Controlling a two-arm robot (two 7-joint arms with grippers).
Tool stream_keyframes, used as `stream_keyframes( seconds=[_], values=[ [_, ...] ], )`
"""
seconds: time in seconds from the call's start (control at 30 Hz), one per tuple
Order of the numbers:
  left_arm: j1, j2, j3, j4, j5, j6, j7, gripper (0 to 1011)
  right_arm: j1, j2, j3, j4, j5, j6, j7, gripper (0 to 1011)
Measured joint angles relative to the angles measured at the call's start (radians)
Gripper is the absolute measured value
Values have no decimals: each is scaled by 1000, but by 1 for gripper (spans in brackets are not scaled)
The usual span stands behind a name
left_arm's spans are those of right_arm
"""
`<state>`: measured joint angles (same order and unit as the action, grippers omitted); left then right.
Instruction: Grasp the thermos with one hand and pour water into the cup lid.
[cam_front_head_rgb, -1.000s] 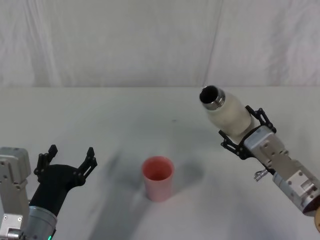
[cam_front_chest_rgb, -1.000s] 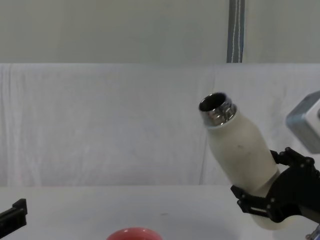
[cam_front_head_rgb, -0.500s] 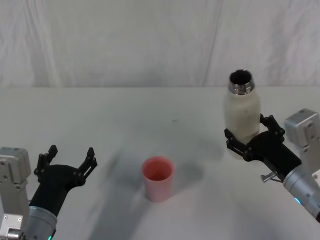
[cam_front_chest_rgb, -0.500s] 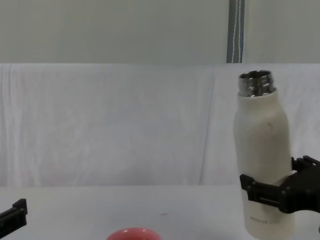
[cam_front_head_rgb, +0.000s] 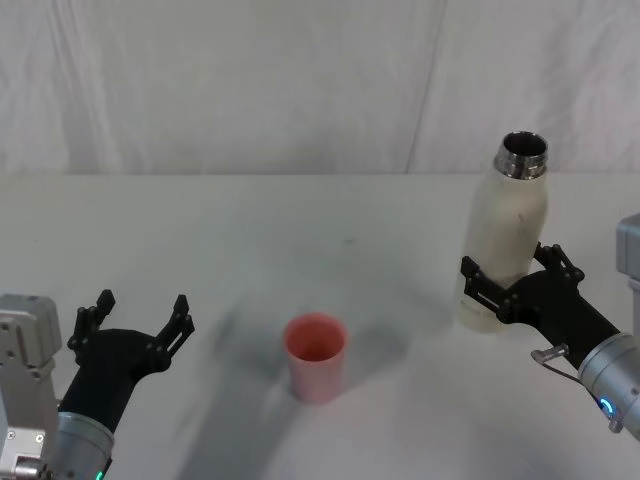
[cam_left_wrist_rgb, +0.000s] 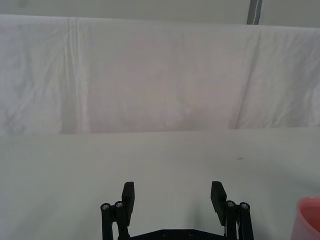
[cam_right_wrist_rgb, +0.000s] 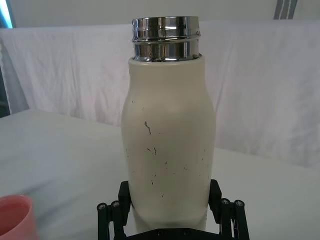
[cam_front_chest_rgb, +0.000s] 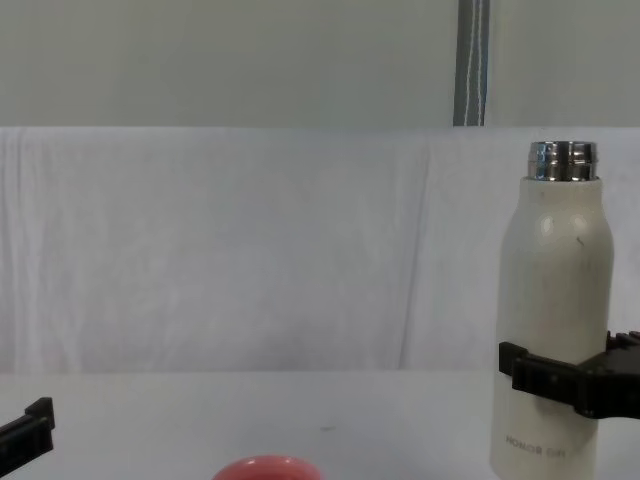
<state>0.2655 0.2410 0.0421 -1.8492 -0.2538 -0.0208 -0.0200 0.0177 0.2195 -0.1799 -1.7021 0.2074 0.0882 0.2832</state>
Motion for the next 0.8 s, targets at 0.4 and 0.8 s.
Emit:
stream_keyframes(
  seconds=[0.4, 0.8],
  values=[
    [0, 0, 0, 0, 0, 0, 0, 1001, -16, 22, -21, -3, 22, 6, -30, 953],
    [0, 0, 0, 0, 0, 0, 0, 1001, -10, 27, -37, 16, 19, 8, -52, 953]
  ],
)
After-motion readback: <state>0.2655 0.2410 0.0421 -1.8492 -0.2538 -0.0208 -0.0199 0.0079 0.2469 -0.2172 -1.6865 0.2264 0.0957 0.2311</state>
